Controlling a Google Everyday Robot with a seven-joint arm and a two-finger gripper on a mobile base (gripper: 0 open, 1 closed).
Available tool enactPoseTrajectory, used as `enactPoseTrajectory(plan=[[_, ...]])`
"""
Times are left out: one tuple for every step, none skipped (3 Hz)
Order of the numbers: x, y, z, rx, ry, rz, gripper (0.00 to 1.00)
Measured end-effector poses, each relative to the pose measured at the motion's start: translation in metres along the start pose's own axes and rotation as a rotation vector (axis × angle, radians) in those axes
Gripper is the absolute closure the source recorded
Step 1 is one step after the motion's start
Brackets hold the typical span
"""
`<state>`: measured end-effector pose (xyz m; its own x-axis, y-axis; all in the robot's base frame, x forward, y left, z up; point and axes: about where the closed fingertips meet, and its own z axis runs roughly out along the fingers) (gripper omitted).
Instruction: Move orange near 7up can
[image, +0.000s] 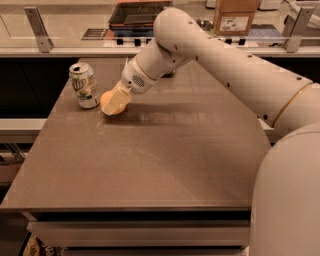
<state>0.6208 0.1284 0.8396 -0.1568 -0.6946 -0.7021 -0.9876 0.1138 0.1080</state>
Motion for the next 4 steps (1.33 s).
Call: enactPoseTrajectory(plan=[[-0.0001, 0.0008, 0.0024, -0.004, 0.001, -0.001, 0.60], [-0.0002, 0.0016, 0.0048, -0.009, 0.003, -0.001, 0.36], [-0.0003, 0.0024, 0.0071, -0.013, 0.004, -0.002, 0.13], [-0.0004, 0.0033, 0.0098, -0.018, 0.005, -0.003, 0.00]])
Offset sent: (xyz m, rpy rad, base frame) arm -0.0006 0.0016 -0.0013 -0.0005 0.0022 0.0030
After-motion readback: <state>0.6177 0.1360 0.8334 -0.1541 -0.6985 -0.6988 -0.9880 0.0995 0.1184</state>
